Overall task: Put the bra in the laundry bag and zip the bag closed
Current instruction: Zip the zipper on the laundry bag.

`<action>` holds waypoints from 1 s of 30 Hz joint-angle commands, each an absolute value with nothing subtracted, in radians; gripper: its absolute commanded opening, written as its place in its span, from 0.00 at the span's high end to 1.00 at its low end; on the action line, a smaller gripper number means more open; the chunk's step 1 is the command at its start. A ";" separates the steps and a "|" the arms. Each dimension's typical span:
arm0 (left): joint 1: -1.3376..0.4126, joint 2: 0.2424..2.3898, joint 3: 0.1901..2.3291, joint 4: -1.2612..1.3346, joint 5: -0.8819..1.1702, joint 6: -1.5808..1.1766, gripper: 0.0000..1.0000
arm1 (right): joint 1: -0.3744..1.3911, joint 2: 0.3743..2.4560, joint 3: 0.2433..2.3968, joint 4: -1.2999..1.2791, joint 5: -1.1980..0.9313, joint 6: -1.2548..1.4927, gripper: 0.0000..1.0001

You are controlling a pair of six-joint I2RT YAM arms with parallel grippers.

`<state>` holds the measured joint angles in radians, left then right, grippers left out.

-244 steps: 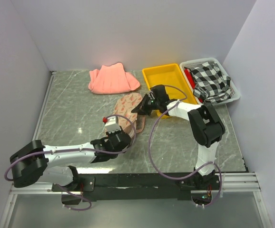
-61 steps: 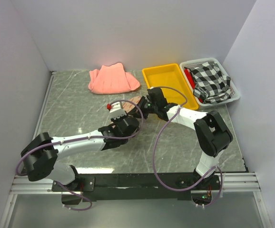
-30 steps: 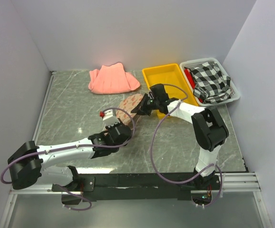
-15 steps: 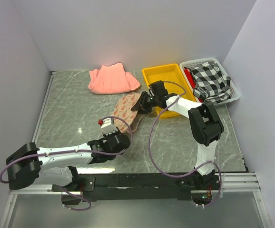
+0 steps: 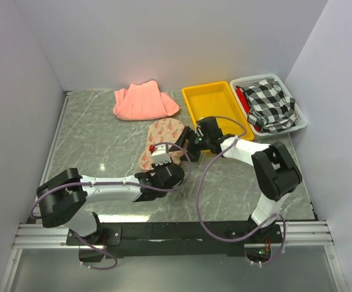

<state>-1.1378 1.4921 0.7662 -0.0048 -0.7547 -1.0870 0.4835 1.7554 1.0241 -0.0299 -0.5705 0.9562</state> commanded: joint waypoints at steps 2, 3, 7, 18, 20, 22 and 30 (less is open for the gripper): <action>-1.115 1.537 0.862 0.084 -0.746 -0.982 0.99 | 0.509 1.646 0.913 0.055 -0.568 1.025 0.21; -1.111 1.552 0.877 0.089 -0.739 -0.973 0.99 | 0.511 1.637 0.905 0.043 -0.557 1.026 0.21; -1.100 1.583 0.905 0.078 -0.738 -0.965 0.99 | 0.496 1.550 0.890 -0.014 -0.502 1.009 0.21; -1.097 1.589 0.890 0.090 -0.730 -0.973 0.99 | 0.445 1.388 0.798 -0.060 -0.486 1.031 0.21; -1.095 1.601 0.897 0.100 -0.726 -0.957 0.99 | 0.446 1.376 0.775 -0.058 -0.503 1.046 0.21; -1.095 1.611 0.922 0.100 -0.724 -0.945 0.99 | 0.448 1.364 0.758 -0.038 -0.508 1.072 0.21; -1.095 1.666 0.999 0.120 -0.690 -0.877 0.99 | 0.460 1.391 0.755 0.021 -0.519 1.129 0.21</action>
